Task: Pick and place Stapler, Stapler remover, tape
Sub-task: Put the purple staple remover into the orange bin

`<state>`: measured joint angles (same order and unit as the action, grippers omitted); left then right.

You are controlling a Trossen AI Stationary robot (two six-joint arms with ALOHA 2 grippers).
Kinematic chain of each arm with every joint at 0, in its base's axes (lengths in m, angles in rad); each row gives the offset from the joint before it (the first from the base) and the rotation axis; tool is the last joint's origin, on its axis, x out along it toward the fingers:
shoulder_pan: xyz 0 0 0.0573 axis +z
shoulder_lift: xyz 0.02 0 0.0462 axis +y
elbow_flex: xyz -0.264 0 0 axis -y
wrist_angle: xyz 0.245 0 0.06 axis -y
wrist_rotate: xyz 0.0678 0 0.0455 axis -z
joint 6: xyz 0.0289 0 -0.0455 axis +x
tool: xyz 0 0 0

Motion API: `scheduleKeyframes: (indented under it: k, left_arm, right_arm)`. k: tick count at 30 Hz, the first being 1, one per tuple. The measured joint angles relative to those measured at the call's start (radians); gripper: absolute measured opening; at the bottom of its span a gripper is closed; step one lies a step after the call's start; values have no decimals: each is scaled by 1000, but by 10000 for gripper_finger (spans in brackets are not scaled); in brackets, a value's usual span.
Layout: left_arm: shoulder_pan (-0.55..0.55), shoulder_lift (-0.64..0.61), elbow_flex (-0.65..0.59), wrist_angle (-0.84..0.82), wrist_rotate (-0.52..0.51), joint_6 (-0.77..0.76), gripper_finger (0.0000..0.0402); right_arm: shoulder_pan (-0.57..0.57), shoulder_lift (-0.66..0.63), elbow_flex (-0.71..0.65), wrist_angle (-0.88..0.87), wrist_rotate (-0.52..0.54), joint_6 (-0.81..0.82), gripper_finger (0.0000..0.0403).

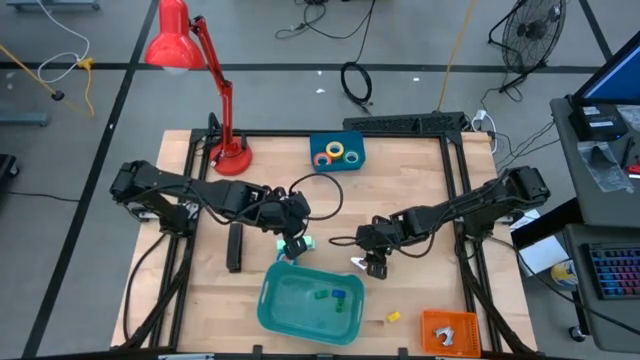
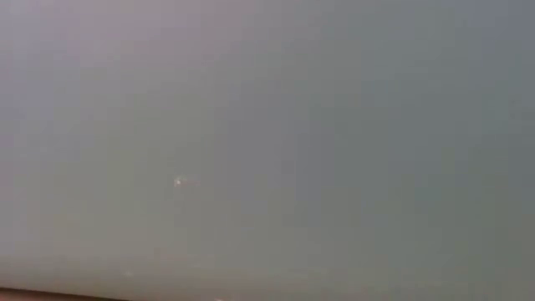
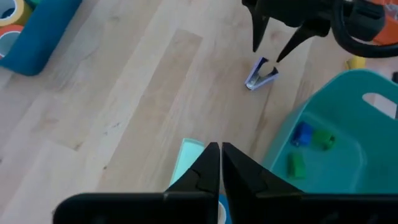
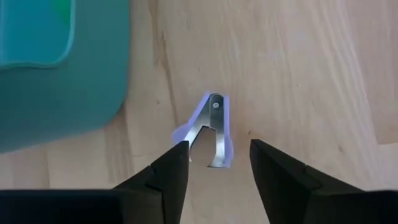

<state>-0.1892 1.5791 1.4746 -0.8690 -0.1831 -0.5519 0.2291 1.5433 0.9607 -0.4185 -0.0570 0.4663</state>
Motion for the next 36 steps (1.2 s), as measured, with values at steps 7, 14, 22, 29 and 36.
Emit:
scheduleKeyframes:
  k: [7,14,22,29,36]
  left_arm:
    - [7,0,0,0,10,35,4]
    - [20,0,0,-2,63,34,19]
    - [19,-1,0,-4,89,46,4]
    - [19,-2,0,-25,89,54,19]
    - [19,-2,0,-29,89,75,5]
  right_arm:
    - [-19,0,0,-1,7,4,165]
    - [-27,0,0,-1,4,4,165]
    - [-25,0,-1,1,4,38,165]
    - [-24,0,-72,69,-25,100,165]
    - [-18,0,-92,94,-43,128,165]
